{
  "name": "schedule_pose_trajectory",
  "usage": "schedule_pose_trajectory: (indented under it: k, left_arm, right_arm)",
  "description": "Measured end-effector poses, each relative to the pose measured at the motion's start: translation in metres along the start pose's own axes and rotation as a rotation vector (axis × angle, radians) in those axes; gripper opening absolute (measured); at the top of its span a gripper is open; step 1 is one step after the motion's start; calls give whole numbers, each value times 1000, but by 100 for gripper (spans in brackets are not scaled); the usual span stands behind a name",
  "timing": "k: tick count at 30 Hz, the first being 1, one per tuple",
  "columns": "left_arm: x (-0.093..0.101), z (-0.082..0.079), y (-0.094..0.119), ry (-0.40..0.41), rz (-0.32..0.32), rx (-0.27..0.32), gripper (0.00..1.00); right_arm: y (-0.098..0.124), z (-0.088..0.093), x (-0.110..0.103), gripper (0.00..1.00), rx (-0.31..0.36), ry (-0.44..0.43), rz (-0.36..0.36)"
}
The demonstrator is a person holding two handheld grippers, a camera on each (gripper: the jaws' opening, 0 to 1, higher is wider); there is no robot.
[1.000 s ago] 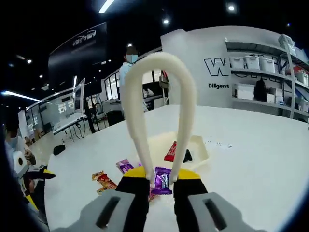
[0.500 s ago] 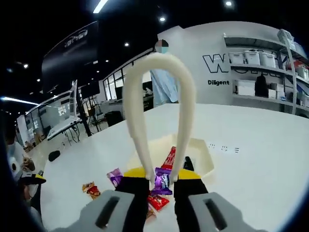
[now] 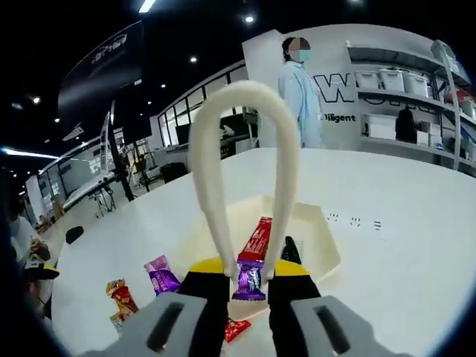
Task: Place the target food into the container with the food tongs after gripping and lifting it, then release it inside without dropping or visibly crushing the food.
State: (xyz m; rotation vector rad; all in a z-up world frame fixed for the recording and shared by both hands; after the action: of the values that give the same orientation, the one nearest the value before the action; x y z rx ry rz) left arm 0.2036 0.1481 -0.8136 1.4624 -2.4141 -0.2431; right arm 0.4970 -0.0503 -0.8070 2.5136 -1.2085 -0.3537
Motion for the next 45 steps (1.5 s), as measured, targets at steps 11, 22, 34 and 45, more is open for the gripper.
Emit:
schedule_pose_trajectory:
  k: [11,22,34,45]
  left_arm:
    - [-5,4,-2,13,-10,-9,93]
    - [-13,6,2,30,-21,-4,92]
    - [-17,10,3,31,-33,-13,92]
    - [-12,9,2,28,-18,-7,92]
  right_arm:
    - [-12,8,8,11,-33,18,7]
    - [-17,13,12,12,-44,18,23]
    - [-22,13,16,14,-37,14,36]
    - [-1,6,7,14,11,5,6]
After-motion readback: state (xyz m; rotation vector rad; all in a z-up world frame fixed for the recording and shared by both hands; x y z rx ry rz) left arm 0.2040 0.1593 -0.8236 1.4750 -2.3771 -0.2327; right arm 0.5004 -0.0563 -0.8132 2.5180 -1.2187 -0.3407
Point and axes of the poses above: the point that each gripper's makers call its tool centre point, and the gripper's own axes: y roughly backward along the fingers, x roughly to its right, z roughly out of its underside, the point moved 2 cm from there along y, roughly backward along the fingers, and after that the axes turned 5 degrees about y, right-handed, at the moved point
